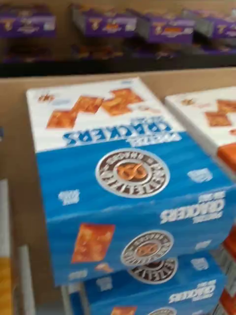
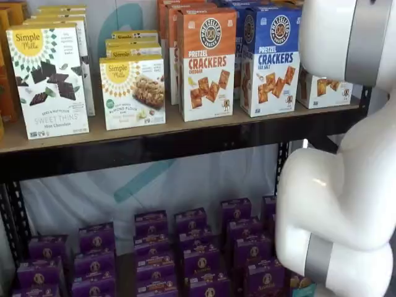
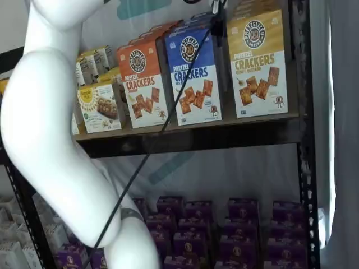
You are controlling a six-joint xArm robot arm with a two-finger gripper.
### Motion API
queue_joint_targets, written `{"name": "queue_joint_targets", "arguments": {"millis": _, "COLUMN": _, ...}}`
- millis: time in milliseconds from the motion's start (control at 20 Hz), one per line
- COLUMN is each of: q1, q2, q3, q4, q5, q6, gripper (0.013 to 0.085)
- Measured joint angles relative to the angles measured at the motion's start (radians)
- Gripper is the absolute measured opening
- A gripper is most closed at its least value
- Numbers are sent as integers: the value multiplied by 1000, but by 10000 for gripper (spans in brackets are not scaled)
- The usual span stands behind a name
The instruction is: Retrieve the yellow and white box located on the top shelf, the sixth one from the left
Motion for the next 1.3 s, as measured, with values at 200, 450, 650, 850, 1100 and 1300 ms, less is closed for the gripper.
{"name": "queue_joint_targets", "arguments": {"millis": 200, "q1": 43, "q2": 30, "q3": -26, "q4": -66, "q5": -68, "q6": -17, "gripper": 850}}
{"name": "queue_joint_targets", "arguments": {"millis": 450, "q1": 94, "q2": 115, "q3": -131, "q4": -182, "q5": -37, "q6": 1, "gripper": 850}}
{"name": "queue_joint_targets", "arguments": {"millis": 650, "q1": 128, "q2": 187, "q3": -219, "q4": -242, "q5": -2, "q6": 28, "gripper": 850}}
{"name": "queue_joint_targets", "arguments": {"millis": 850, "q1": 159, "q2": 230, "q3": -270, "q4": -289, "q5": 11, "q6": 45, "gripper": 850}}
{"name": "queue_joint_targets", "arguments": {"millis": 1100, "q1": 191, "q2": 283, "q3": -329, "q4": -349, "q5": 34, "q6": 63, "gripper": 850}}
{"name": "queue_joint_targets", "arguments": {"millis": 1300, "q1": 209, "q2": 320, "q3": -375, "q4": -393, "q5": 68, "q6": 73, "gripper": 850}}
